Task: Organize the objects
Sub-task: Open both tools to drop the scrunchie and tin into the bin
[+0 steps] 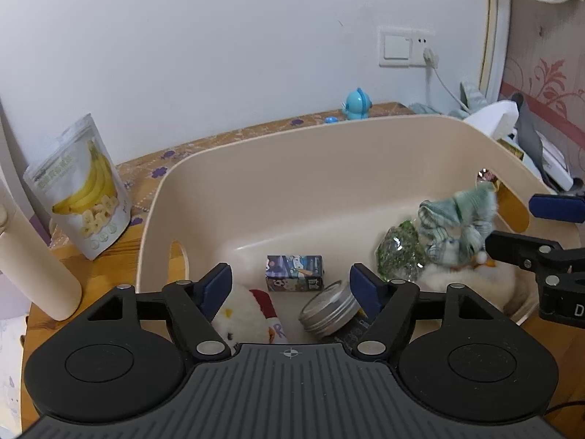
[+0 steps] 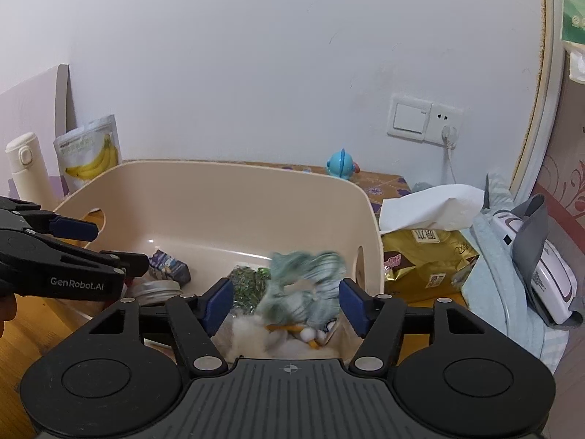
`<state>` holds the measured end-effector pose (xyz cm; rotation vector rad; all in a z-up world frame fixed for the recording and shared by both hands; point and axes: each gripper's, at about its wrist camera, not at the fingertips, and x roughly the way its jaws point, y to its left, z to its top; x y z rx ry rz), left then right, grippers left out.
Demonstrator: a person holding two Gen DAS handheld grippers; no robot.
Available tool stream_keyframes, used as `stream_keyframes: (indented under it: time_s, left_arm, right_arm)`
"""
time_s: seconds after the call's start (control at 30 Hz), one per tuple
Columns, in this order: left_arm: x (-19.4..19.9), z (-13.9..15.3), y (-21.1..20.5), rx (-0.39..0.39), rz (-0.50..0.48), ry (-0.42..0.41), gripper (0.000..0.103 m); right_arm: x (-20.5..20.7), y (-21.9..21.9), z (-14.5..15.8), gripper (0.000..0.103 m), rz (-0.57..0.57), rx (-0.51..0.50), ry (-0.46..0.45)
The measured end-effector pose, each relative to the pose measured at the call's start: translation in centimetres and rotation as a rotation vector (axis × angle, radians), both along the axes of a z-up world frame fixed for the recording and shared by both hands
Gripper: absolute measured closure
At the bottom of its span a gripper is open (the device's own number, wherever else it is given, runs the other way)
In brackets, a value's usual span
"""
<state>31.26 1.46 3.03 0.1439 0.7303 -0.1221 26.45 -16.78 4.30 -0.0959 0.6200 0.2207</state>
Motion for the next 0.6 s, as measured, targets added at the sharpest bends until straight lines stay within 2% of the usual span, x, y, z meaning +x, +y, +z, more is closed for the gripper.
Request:
stream_keyframes:
  time_s: [0.2,0.6]
  left_arm:
    - [-0.7,1.3,0.7,-0.036,0.024,-0.028,0.030]
    - [-3.9,3.4,1.0,-0.023,0.036,-0.090,0.030]
  right_arm:
    - [-0.9,-0.1,0.9,0.029,-0.004,0.016,-0.033]
    - [-3.5,-0.8,2.5,0.024,-0.011,0.040,-0.090]
